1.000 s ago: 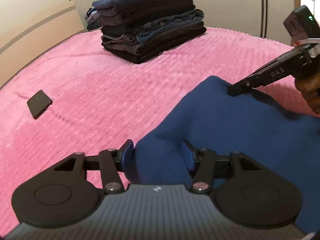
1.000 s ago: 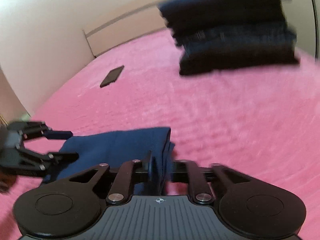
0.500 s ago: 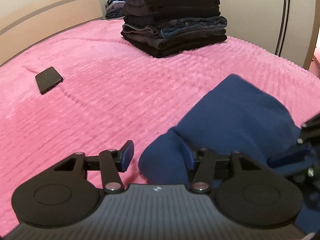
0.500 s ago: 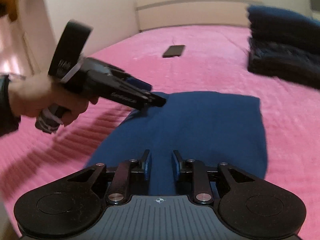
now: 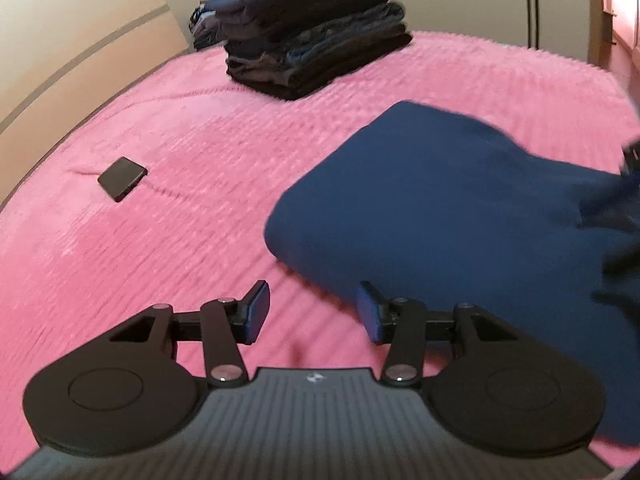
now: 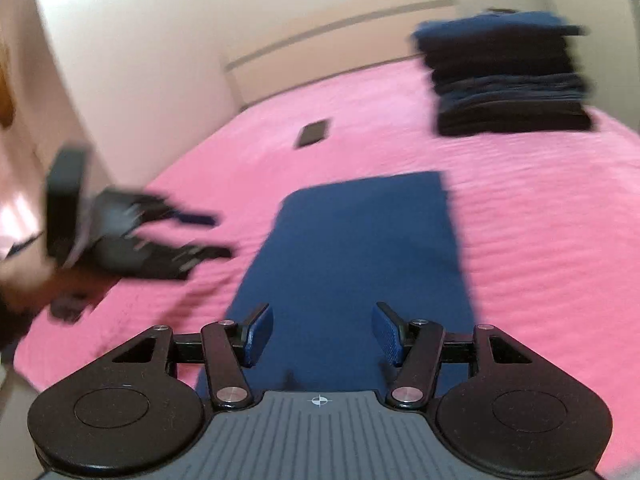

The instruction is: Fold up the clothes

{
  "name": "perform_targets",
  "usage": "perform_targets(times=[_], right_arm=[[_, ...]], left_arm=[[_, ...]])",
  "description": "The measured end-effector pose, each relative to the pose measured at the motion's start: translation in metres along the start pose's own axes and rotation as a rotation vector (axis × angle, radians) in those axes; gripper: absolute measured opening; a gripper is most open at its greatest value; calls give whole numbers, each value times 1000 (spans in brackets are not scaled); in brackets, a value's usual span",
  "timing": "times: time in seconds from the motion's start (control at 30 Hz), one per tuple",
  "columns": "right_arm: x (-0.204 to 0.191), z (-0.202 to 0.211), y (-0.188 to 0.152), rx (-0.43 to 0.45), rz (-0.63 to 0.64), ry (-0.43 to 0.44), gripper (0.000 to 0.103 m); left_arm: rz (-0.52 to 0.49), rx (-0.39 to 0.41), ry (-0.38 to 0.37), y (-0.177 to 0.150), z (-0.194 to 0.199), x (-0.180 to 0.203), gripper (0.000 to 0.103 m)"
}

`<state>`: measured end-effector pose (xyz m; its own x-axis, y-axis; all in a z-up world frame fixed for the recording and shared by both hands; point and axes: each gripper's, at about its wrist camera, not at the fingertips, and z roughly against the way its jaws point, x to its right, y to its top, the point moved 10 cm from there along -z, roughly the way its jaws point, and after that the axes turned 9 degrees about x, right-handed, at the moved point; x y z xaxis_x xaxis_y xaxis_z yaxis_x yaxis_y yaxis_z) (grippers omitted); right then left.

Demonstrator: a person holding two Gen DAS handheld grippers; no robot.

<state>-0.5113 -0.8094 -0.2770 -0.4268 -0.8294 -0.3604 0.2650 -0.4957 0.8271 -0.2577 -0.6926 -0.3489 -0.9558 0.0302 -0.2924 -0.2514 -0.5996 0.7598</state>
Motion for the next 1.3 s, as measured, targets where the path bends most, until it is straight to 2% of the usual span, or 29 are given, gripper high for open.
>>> perform_targets(times=[0.1,0.23,0.37,0.47,0.53,0.7,0.8,1.03,1.3], right_arm=[[32,39,0,34,-113,-50,58],[76,75,-26,15,-280,-112,58],[99,88,-46,12,-410,-102,58],[112,93,-49,40,-494,-101,58],[123,101,-44,80,-551,-113,58],[140,112,-34,147,-543,-139,58],[150,117,-35,160,-542,-145,58],[163,135,-43,170,-549,-164,58],[161,135,-44,174,-530,-147,58]], left_arm=[[-60,39,12,1,39,18,45],[-157,100,-14,0,86,70,51],[-205,151,-72,0,116,131,57],[-238,180,-110,5,126,176,58],[-245,190,-140,13,125,201,58],[-356,213,-153,37,100,260,58],[-410,194,-134,47,76,284,49],[-469,133,-103,46,27,301,48],[-422,129,-47,51,22,292,45]])
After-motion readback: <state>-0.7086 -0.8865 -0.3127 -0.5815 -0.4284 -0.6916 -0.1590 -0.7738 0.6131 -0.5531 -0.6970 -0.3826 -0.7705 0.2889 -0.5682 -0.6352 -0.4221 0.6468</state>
